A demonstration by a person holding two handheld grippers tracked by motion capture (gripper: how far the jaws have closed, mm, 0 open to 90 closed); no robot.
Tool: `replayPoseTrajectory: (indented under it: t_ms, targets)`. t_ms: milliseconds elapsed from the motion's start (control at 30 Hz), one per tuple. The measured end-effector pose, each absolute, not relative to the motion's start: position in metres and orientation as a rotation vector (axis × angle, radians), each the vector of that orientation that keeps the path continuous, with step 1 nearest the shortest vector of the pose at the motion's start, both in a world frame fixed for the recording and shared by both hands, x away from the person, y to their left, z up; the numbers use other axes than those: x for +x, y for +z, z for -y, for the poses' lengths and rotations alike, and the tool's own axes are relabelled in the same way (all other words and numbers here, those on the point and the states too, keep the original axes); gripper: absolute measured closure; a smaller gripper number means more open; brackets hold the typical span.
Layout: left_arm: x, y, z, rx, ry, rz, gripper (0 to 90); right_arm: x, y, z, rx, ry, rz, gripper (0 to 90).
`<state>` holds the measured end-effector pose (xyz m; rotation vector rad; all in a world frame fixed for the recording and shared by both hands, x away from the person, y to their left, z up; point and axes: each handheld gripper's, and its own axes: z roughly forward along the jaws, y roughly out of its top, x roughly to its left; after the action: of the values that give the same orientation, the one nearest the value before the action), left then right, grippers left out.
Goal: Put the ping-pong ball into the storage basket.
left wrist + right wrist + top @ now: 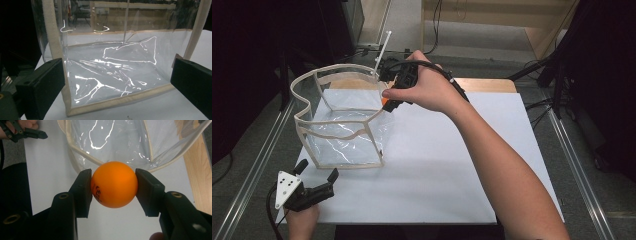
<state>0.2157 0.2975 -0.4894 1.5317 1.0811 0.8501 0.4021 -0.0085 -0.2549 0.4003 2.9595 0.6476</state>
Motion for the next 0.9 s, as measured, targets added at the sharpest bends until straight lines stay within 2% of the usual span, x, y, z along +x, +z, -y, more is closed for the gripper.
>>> replayPoseTrajectory:
  t_ms: [900]
  targets:
    - [0.216, -0.489, -0.298, 1.531, 0.848, -1.083, 0.0, 0.409, -0.250, -0.011, 0.373, 0.652, -2.969, 48.1]
